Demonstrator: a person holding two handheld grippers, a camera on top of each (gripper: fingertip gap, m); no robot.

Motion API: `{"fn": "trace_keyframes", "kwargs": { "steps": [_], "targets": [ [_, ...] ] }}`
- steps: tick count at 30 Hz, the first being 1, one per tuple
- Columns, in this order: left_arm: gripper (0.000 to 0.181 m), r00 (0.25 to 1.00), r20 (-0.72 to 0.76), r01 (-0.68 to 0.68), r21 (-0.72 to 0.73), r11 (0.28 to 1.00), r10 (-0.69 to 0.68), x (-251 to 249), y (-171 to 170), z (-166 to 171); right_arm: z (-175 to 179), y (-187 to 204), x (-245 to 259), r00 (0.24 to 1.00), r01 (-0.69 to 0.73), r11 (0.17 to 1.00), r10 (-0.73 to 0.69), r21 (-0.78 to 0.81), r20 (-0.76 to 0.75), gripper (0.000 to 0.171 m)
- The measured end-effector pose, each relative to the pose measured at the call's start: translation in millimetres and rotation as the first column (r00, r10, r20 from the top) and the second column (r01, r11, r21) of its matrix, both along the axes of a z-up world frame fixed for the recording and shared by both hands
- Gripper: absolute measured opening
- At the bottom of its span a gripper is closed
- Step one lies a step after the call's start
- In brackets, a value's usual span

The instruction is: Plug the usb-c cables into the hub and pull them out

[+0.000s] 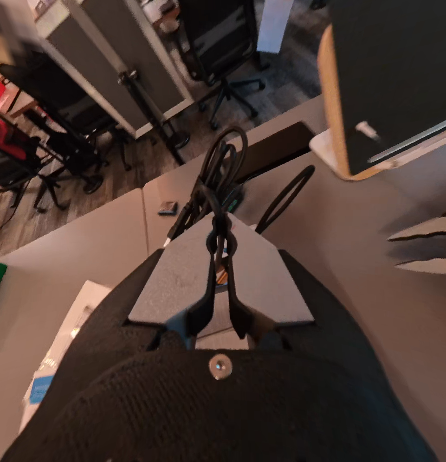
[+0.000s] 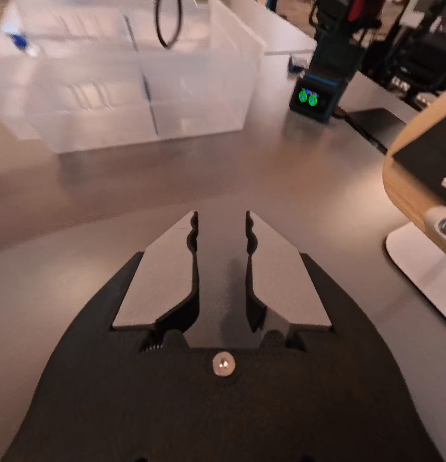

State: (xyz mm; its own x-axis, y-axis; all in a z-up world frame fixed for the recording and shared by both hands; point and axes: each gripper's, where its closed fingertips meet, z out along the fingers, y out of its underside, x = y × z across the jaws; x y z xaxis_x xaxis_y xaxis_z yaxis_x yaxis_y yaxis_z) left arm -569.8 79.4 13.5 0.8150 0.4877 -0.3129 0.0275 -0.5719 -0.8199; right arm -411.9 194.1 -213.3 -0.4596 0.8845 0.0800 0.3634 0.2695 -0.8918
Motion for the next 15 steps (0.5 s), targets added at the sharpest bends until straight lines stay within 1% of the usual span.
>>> {"fn": "trace_keyframes", "kwargs": {
  "steps": [3, 5, 9, 12, 13, 15],
  "targets": [
    [0.000, 0.992, 0.017, 0.120, 0.078, 0.990, -0.122, 45, 33, 16, 28, -15, 9, 0.996, -0.060, 0.996, 0.055, -0.063, -0.075, 0.040],
    [0.000, 0.979, 0.014, 0.201, 0.107, 0.974, -0.204, 79, 54, 18, 47, -21, 17, 0.990, -0.088, 0.991, 0.076, -0.101, -0.120, 0.043],
    [0.000, 0.936, 0.004, 0.350, 0.089, 0.932, -0.352, 143, 88, -1, 80, -27, 34, 0.973, -0.135, 0.980, 0.102, -0.149, -0.207, 0.053],
    [0.000, 0.898, 0.039, 0.434, 0.090, 0.897, -0.438, 182, 108, -22, 95, -26, 45, 0.956, -0.180, 0.965, 0.126, -0.190, -0.266, 0.070],
    [0.000, 0.889, 0.052, 0.449, 0.097, 0.888, -0.455, 192, 114, -27, 98, -27, 48, 0.950, -0.208, 0.955, 0.146, -0.213, -0.275, 0.079],
    [0.000, 0.883, 0.053, 0.460, 0.099, 0.882, -0.467, 203, 123, -35, 103, -33, 56, 0.941, -0.282, 0.914, 0.204, -0.293, -0.269, 0.091]
  ]
}}
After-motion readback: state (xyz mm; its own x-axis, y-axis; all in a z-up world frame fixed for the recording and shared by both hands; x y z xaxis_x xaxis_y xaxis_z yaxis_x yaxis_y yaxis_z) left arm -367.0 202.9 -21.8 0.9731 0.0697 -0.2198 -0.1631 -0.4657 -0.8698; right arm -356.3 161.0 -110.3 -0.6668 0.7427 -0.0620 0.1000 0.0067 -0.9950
